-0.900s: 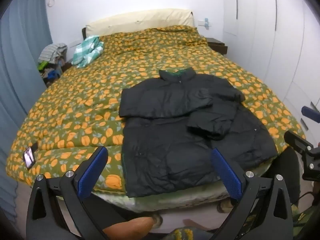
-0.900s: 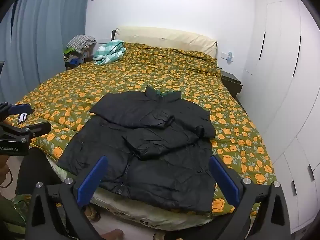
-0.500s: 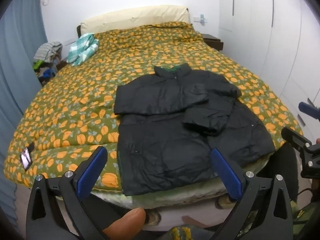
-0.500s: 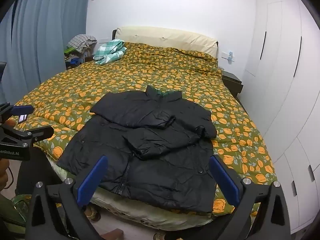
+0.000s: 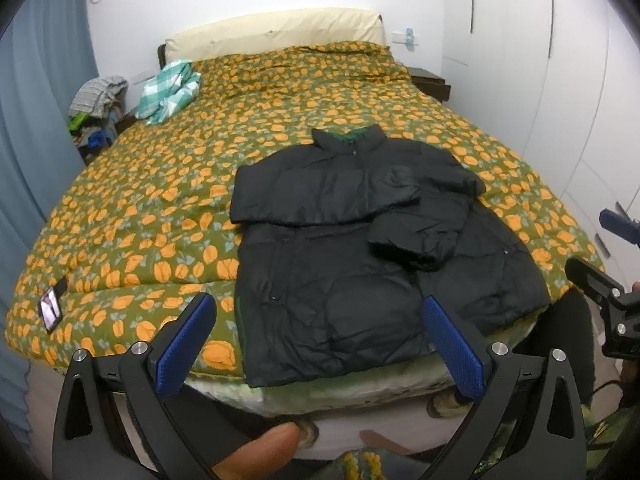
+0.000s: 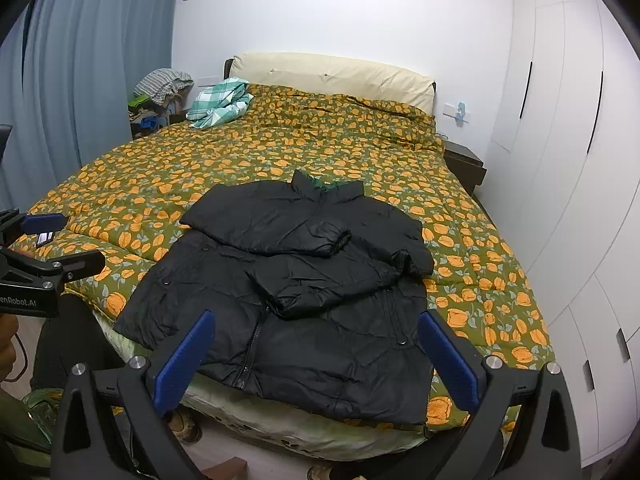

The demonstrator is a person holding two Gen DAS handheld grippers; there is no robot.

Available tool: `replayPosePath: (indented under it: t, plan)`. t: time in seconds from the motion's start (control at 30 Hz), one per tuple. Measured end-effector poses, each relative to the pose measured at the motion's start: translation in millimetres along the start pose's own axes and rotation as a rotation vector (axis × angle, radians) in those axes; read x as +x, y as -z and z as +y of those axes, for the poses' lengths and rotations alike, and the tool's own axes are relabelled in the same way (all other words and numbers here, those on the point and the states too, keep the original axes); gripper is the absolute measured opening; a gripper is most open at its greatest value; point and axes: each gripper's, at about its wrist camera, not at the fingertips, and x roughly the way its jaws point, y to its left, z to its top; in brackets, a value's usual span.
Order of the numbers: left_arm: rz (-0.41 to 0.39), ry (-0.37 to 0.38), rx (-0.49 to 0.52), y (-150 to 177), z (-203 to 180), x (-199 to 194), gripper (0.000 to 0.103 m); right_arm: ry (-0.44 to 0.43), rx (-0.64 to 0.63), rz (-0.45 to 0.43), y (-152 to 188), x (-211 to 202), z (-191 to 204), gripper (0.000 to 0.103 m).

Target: Fold large clothes

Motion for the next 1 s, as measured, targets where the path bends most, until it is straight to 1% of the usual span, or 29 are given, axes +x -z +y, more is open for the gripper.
replayPosePath:
  t: [1.0]
  plan:
    - [0.015,0.014,-0.008,1.9,0.8,2.8,0.103,-0.003,-0.006,0.002,0.6,0.6,3.7,0.103]
